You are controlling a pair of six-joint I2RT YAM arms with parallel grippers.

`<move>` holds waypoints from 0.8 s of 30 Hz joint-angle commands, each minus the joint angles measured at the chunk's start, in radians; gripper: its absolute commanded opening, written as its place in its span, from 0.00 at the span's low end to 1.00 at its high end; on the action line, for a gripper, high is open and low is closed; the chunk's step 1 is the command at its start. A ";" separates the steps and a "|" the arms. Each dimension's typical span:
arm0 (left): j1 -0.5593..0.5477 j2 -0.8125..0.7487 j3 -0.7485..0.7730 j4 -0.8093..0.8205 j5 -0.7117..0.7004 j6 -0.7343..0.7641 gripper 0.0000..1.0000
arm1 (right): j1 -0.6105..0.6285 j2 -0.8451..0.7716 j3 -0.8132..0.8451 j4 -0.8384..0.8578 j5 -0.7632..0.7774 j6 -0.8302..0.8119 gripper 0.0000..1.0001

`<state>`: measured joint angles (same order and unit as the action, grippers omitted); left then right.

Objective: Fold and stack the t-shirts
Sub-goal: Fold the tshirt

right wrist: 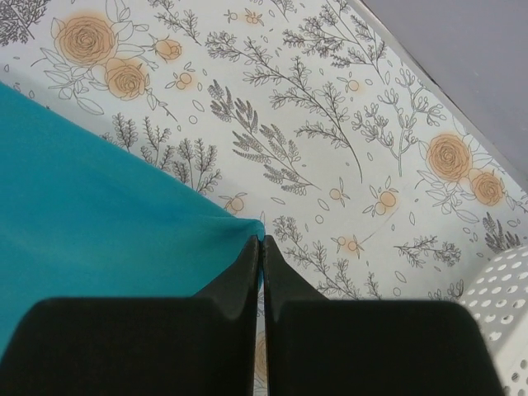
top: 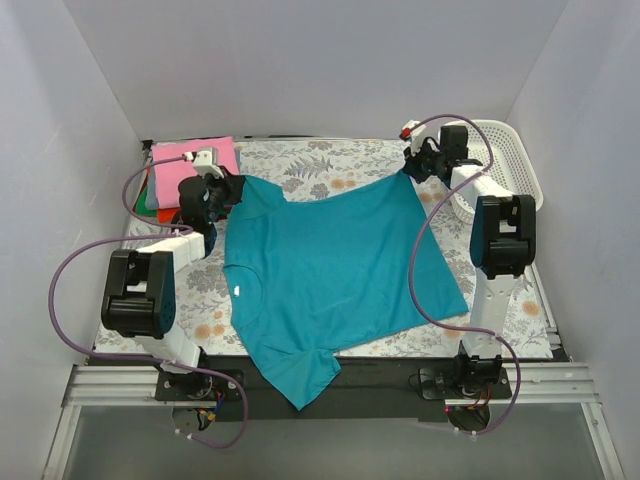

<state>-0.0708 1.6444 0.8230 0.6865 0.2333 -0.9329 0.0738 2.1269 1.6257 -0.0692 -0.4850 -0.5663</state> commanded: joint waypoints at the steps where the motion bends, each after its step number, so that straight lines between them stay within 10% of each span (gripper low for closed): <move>1: 0.008 -0.118 -0.018 -0.019 0.031 0.042 0.00 | -0.032 -0.081 -0.024 0.040 -0.115 0.029 0.01; 24: 0.012 -0.442 -0.271 -0.189 0.115 0.014 0.00 | -0.129 -0.315 -0.323 0.032 -0.325 -0.017 0.01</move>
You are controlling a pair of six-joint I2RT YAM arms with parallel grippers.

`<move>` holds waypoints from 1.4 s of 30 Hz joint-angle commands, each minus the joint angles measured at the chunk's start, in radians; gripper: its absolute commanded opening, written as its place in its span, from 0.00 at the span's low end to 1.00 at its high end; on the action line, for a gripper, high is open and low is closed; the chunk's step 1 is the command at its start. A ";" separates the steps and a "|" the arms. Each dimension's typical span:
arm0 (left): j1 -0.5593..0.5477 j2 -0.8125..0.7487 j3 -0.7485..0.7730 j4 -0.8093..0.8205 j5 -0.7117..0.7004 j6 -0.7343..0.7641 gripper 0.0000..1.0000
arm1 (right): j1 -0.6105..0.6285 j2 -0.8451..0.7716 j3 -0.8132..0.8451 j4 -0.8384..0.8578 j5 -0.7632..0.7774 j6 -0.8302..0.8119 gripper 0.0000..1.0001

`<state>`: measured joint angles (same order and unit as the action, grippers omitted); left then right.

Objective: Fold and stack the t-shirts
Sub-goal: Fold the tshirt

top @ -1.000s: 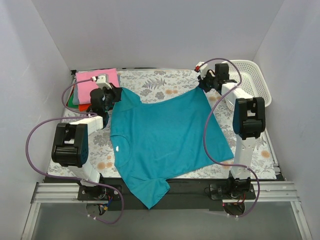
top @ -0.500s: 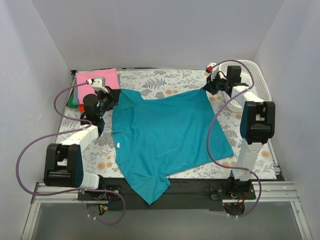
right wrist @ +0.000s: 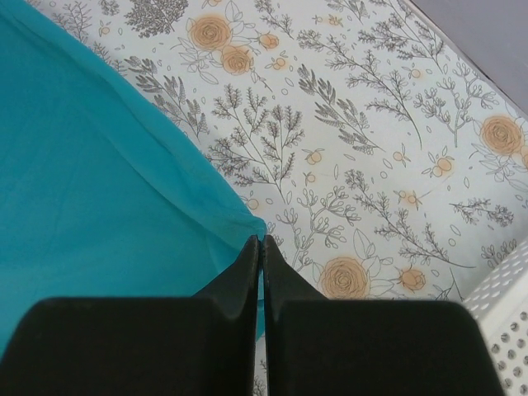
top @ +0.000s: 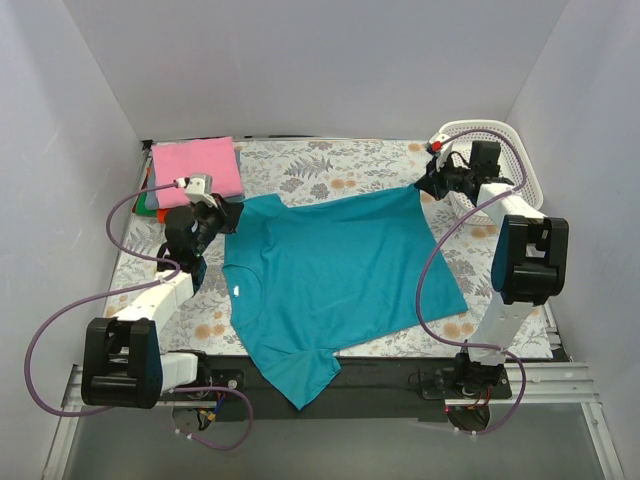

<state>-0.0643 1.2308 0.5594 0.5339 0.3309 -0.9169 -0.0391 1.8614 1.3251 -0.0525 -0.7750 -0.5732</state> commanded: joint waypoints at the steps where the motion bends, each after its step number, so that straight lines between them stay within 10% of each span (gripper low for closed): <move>1: 0.006 -0.030 -0.006 -0.043 0.020 -0.005 0.00 | -0.022 -0.051 -0.027 0.017 -0.036 -0.010 0.01; 42: 0.004 -0.320 -0.041 -0.575 0.230 -0.255 0.00 | -0.073 -0.087 -0.130 -0.017 -0.040 -0.057 0.01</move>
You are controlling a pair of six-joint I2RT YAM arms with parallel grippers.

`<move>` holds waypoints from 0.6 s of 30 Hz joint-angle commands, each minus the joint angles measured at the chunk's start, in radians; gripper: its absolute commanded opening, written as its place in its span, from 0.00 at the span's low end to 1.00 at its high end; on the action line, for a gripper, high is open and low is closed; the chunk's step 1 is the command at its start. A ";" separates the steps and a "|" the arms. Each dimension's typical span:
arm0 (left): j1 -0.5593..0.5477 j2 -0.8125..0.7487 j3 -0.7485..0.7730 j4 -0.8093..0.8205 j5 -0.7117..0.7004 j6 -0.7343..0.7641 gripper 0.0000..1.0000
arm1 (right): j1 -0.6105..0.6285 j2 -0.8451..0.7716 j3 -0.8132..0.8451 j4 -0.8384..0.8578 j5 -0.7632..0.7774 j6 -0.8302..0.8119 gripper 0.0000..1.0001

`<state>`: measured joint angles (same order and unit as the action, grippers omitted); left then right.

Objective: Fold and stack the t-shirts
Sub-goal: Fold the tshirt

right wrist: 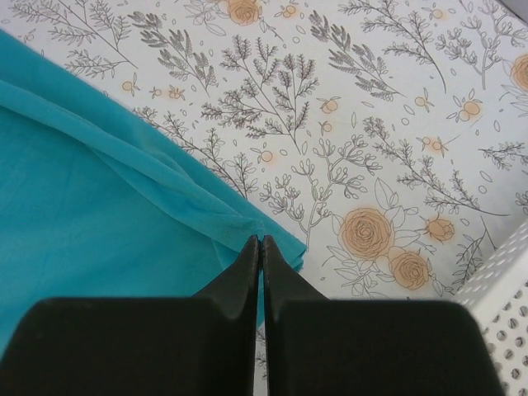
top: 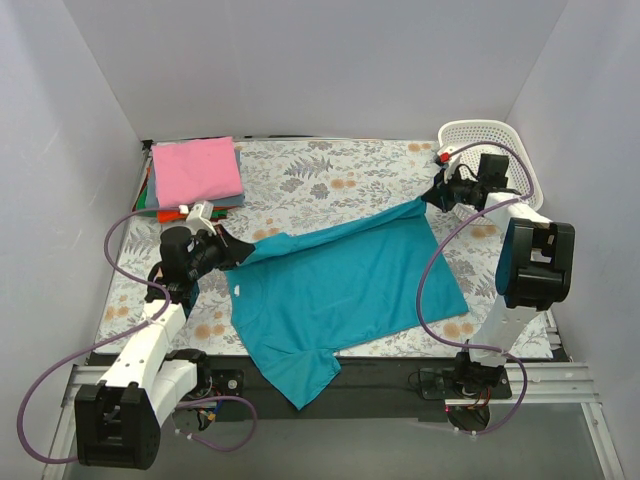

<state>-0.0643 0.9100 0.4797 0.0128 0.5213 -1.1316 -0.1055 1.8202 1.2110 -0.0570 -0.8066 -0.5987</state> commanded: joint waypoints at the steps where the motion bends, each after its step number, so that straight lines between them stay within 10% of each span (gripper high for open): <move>1: 0.004 0.007 0.040 -0.062 0.045 -0.052 0.00 | -0.007 -0.047 -0.021 -0.015 -0.006 -0.042 0.01; 14: -0.002 0.147 0.059 -0.204 0.157 -0.163 0.00 | -0.031 -0.088 -0.079 -0.104 0.052 -0.168 0.03; 18: -0.017 0.167 0.040 -0.257 0.190 -0.177 0.05 | -0.039 -0.099 -0.076 -0.170 0.075 -0.220 0.32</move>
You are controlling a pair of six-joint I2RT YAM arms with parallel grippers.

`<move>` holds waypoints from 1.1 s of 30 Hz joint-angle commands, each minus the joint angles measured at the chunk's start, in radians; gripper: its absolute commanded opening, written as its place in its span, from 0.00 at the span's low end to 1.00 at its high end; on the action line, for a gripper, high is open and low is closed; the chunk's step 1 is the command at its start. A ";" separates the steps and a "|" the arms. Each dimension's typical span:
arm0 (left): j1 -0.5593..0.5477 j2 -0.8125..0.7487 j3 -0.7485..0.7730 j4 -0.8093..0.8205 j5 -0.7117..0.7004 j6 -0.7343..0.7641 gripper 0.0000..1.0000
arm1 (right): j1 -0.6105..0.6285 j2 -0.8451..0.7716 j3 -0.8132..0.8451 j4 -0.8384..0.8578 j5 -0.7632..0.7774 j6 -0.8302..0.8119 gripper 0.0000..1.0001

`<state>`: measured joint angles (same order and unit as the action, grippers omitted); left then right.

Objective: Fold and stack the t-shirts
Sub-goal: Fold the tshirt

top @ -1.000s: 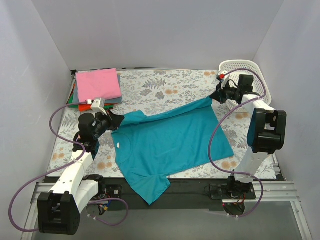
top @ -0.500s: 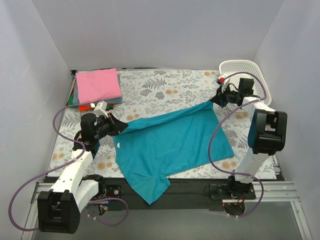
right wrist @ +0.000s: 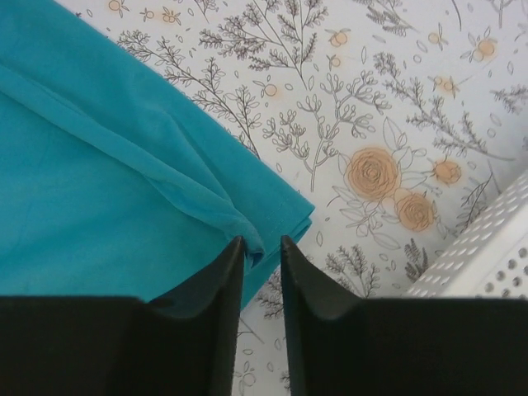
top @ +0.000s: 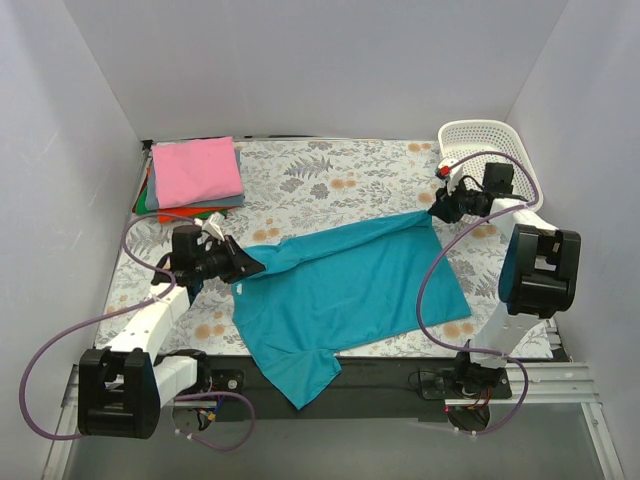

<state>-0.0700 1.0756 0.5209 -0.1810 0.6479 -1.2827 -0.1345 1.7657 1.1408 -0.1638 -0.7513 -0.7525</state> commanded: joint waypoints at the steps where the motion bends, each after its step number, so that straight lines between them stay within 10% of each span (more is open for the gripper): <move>1: -0.013 0.021 -0.001 -0.075 0.070 -0.024 0.07 | -0.011 -0.052 -0.007 -0.077 0.027 -0.088 0.39; 4: -0.019 0.081 0.005 -0.155 0.142 0.003 0.18 | -0.016 -0.081 -0.013 -0.109 0.038 -0.108 0.57; 13: -0.047 0.165 0.042 -0.261 0.335 0.103 0.35 | -0.011 -0.163 -0.013 -0.250 -0.077 -0.130 0.64; 20: -0.051 0.115 0.204 -0.238 0.118 0.128 0.41 | 0.015 -0.192 -0.042 -0.278 -0.094 -0.048 0.65; 33: -0.275 0.566 0.450 -0.183 -0.027 0.168 0.20 | 0.018 -0.155 -0.023 -0.253 -0.016 0.073 0.63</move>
<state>-0.2989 1.6024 0.9390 -0.3771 0.6788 -1.1294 -0.1173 1.6093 1.0973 -0.4232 -0.7914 -0.7238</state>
